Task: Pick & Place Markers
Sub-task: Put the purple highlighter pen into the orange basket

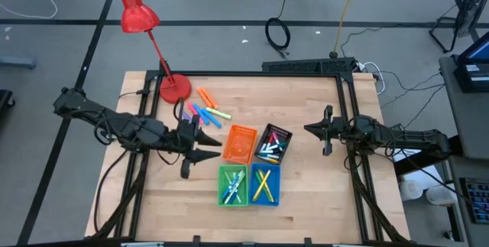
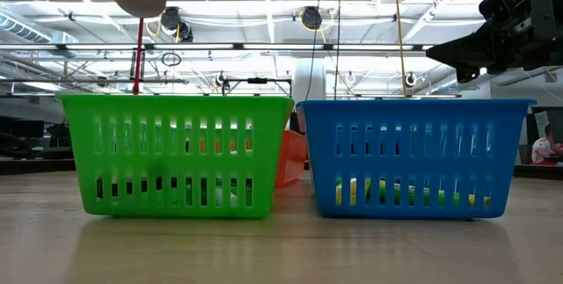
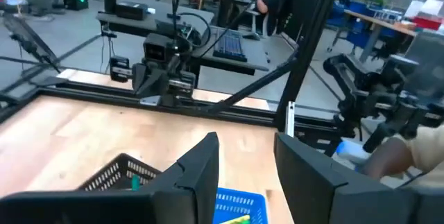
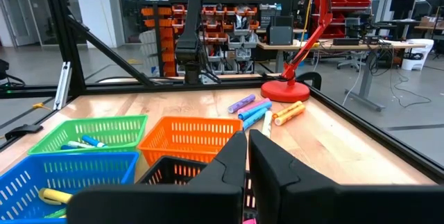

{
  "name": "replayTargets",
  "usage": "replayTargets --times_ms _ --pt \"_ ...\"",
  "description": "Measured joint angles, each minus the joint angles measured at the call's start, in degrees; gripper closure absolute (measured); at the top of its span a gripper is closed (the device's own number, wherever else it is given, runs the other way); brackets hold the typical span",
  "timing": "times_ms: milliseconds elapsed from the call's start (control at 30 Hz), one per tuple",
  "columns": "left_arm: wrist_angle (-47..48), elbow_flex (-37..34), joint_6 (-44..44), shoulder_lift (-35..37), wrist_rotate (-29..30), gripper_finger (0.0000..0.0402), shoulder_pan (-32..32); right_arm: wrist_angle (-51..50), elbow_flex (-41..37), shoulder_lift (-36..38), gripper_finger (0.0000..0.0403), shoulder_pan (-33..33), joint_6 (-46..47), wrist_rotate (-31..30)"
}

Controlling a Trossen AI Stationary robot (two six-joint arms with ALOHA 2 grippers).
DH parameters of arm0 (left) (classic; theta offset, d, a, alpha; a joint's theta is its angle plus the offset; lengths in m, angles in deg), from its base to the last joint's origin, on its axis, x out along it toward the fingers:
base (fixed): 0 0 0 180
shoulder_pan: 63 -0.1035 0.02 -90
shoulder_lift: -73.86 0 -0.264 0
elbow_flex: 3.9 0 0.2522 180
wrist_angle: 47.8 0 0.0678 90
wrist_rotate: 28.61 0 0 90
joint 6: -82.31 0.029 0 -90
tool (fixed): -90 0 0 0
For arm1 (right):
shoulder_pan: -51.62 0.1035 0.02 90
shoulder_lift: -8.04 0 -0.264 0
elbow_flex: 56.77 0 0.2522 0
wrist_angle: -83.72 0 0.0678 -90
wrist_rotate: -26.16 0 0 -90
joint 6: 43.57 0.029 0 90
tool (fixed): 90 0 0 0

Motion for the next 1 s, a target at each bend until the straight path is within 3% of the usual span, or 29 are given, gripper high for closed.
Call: replayTargets --times_ms 100,233,300,400,533,700,800,1000 --pt "1.0 0.0 1.0 0.1 0.2 0.0256 -1.4 0.0 0.0 0.0 0.0394 0.0 0.0 0.0" --pt "9.1 0.1 -1.4 0.2 6.9 0.0256 -3.6 0.0 0.0 0.0 0.0394 0.0 0.0 0.0" --pt "17.9 0.7 -5.8 0.2 10.8 0.0255 -5.1 0.0 0.0 0.0 0.0394 0.0 0.0 0.0" --pt "29.3 0.8 -19.1 -0.4 14.7 0.0239 -8.8 0.0 0.0 0.0 0.0394 0.0 0.0 0.0" --pt "45.9 0.8 -40.0 -0.7 13.0 0.0199 -15.1 0.0 0.0 0.0 0.0394 0.0 0.0 0.0" --pt "62.3 0.8 -57.3 -3.5 12.7 0.0164 -23.2 0.1 0.0 0.0 0.0394 0.0 0.0 0.0" --pt "64.5 0.8 -60.6 -6.6 11.0 0.0161 -27.2 0.1 0.0 0.0 0.0394 0.0 0.0 0.0" --pt "64.0 0.8 -59.2 -15.9 5.5 0.0160 -33.4 0.0 0.0 0.0 0.0394 0.0 0.0 0.0"
